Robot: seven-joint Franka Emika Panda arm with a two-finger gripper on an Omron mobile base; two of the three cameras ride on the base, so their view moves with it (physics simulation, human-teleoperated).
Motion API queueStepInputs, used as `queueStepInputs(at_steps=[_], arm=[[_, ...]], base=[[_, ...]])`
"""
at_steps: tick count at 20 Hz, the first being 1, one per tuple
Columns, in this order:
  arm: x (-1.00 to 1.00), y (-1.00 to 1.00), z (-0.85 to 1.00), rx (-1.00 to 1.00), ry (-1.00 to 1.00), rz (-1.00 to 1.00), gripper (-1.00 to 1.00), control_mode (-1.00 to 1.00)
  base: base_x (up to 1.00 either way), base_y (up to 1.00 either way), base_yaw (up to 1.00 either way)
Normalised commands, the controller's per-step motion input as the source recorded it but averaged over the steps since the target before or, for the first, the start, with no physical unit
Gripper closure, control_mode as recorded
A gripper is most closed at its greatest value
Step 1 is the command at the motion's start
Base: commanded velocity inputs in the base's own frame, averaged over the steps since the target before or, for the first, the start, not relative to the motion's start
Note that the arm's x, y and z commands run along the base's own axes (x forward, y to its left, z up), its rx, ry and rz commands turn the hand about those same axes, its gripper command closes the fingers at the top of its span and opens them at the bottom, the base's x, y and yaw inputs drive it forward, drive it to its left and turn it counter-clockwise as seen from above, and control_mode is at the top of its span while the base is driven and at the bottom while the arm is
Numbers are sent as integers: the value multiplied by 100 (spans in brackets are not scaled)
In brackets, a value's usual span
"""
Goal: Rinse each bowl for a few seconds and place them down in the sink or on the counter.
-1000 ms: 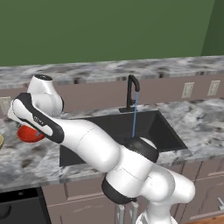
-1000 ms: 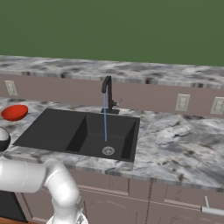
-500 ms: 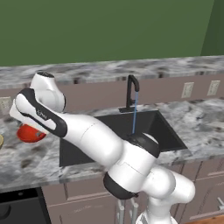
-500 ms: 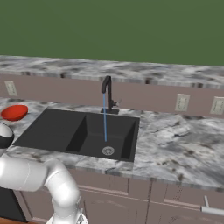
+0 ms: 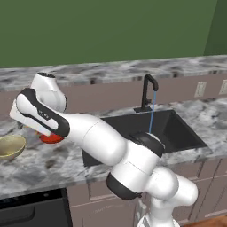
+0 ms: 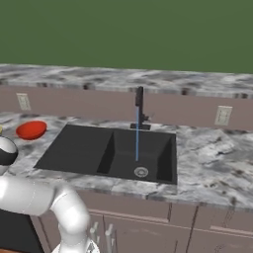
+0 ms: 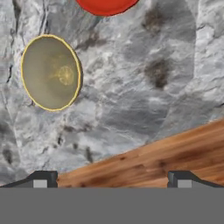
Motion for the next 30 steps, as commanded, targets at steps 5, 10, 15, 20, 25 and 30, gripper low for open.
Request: queueStepInputs(at_steps=[5, 10, 15, 20, 25, 30], arm=[[0, 0, 0, 0, 0, 0, -100, 100], [0, 0, 0, 0, 0, 0, -100, 100], [0, 0, 0, 0, 0, 0, -100, 100], [0, 0, 0, 0, 0, 0, -100, 100], [0, 0, 0, 0, 0, 0, -100, 100], [0, 0, 0, 0, 0, 0, -100, 100]], base=[[-4, 74, -9], [0, 42, -8], [2, -9, -4], [7, 16, -3], [5, 57, -2], [7, 44, 0]])
